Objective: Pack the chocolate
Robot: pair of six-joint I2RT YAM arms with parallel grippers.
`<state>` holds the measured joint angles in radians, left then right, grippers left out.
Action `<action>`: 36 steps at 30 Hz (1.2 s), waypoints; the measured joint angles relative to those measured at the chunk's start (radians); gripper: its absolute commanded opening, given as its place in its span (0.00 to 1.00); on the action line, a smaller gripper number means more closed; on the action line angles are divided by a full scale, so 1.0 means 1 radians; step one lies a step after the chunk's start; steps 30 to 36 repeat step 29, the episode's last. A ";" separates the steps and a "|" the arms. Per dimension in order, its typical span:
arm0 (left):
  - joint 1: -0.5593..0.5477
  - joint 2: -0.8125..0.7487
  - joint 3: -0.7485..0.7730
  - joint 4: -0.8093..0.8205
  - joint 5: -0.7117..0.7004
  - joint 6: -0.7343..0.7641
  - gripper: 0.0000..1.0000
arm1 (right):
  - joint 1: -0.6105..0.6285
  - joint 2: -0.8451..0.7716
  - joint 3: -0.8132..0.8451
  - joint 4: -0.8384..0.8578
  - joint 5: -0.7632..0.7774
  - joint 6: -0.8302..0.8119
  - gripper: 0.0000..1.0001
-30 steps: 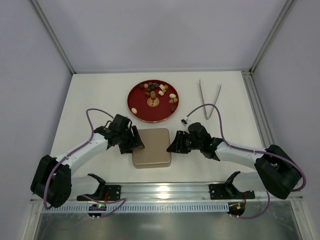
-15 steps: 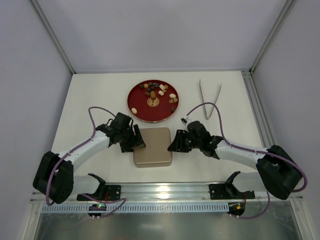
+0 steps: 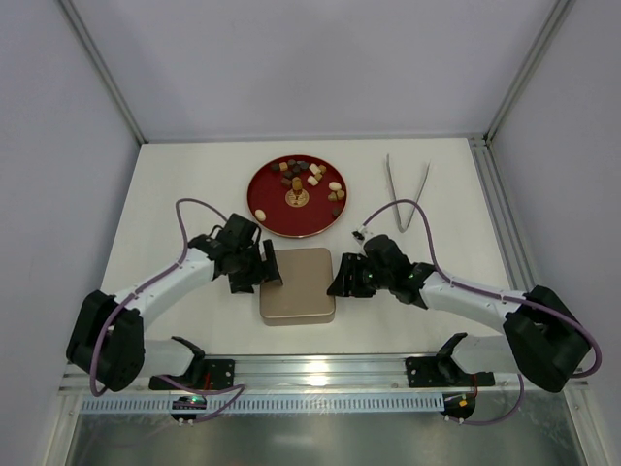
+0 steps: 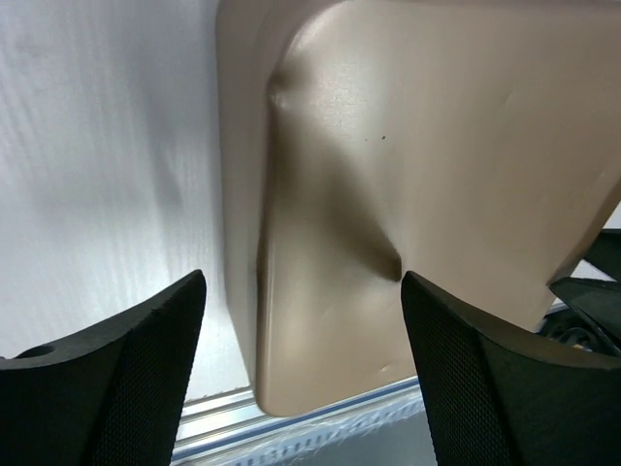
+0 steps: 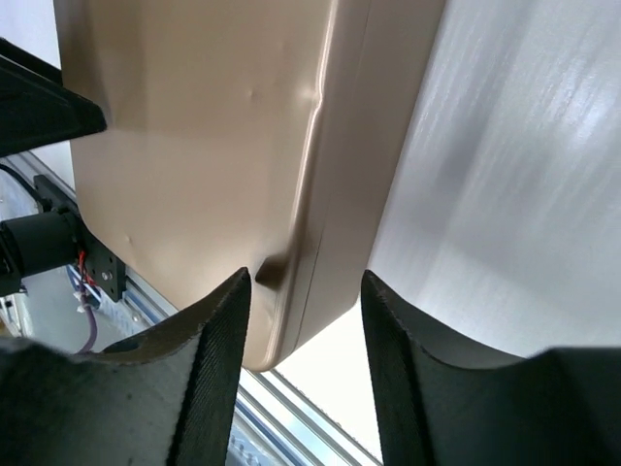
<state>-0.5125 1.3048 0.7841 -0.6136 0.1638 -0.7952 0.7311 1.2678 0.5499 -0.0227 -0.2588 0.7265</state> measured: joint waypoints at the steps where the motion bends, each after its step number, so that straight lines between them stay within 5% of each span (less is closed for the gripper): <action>1: 0.000 0.001 0.014 -0.019 -0.013 0.016 0.83 | 0.000 -0.005 0.003 -0.017 0.003 -0.005 0.55; 6: 0.007 -0.002 0.121 -0.119 -0.060 0.084 0.88 | -0.041 -0.061 0.057 -0.103 0.003 -0.039 0.71; 7: 0.011 -0.006 0.146 -0.133 -0.065 0.099 0.88 | -0.057 -0.085 0.072 -0.119 0.003 -0.047 0.99; 19: 0.045 -0.206 0.391 -0.273 -0.120 0.210 0.92 | -0.137 -0.397 0.457 -0.395 0.240 -0.196 0.99; 36: 0.045 -0.338 0.420 -0.320 -0.136 0.224 0.93 | -0.138 -0.523 0.465 -0.534 0.399 -0.228 1.00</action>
